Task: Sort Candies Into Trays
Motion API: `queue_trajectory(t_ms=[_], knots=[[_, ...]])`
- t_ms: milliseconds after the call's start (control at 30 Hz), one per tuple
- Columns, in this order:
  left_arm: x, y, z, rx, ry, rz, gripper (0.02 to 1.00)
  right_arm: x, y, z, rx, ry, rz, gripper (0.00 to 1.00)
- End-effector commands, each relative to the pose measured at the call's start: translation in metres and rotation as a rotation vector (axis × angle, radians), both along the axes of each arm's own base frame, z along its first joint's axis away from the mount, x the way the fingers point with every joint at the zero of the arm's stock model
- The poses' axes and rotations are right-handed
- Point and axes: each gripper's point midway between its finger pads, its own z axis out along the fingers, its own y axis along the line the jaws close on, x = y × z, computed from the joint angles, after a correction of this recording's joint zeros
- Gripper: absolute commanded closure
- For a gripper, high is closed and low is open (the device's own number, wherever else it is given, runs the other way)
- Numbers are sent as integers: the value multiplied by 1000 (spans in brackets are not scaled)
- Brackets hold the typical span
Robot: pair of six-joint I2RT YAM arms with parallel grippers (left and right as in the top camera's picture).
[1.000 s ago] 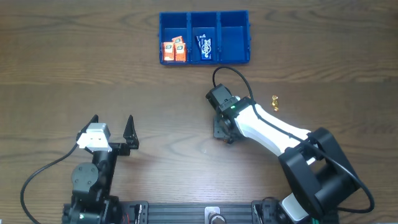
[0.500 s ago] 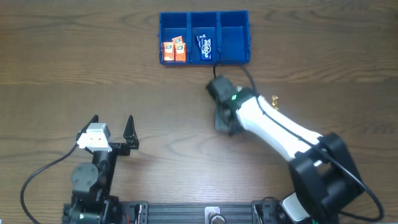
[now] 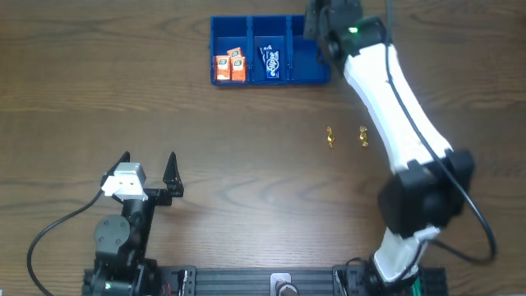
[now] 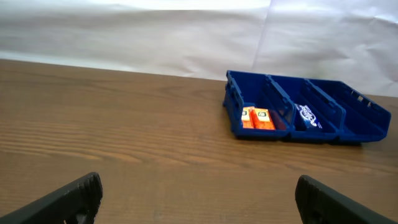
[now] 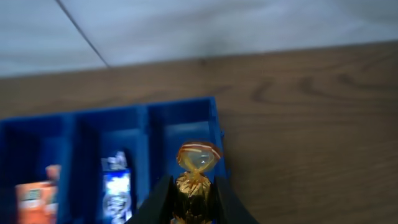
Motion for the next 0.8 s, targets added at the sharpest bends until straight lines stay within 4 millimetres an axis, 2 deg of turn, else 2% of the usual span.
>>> queue_trajectory(t_ms=[33, 200, 300, 400, 433, 467, 500, 533, 667, 800], knots=[[-1, 1, -18, 13, 50, 6, 20, 12, 7, -50, -38, 80, 35, 965], [-1, 1, -18, 13, 50, 6, 20, 14, 7, -69, -48, 111, 35, 941], [-1, 1, -18, 13, 50, 6, 20, 13, 9, -69, -40, 114, 44, 833], [-1, 1, -18, 13, 50, 6, 23, 13, 11, -69, -34, 116, 49, 671], [-1, 1, -18, 13, 50, 6, 20, 13, 11, -69, -34, 116, 50, 535], [-1, 1, -18, 13, 50, 6, 20, 13, 12, -70, -28, 117, 55, 172], [-1, 1, -18, 13, 50, 6, 20, 12, 16, -70, -12, 121, 71, 58], [-1, 1, -18, 13, 50, 6, 20, 11, 20, -70, 1, 125, 84, 1], [-1, 1, -18, 13, 50, 6, 20, 2, 20, -60, 11, 138, 95, 1], [-1, 1, -18, 13, 50, 6, 20, -34, 7, -42, -19, 207, 103, 1]])
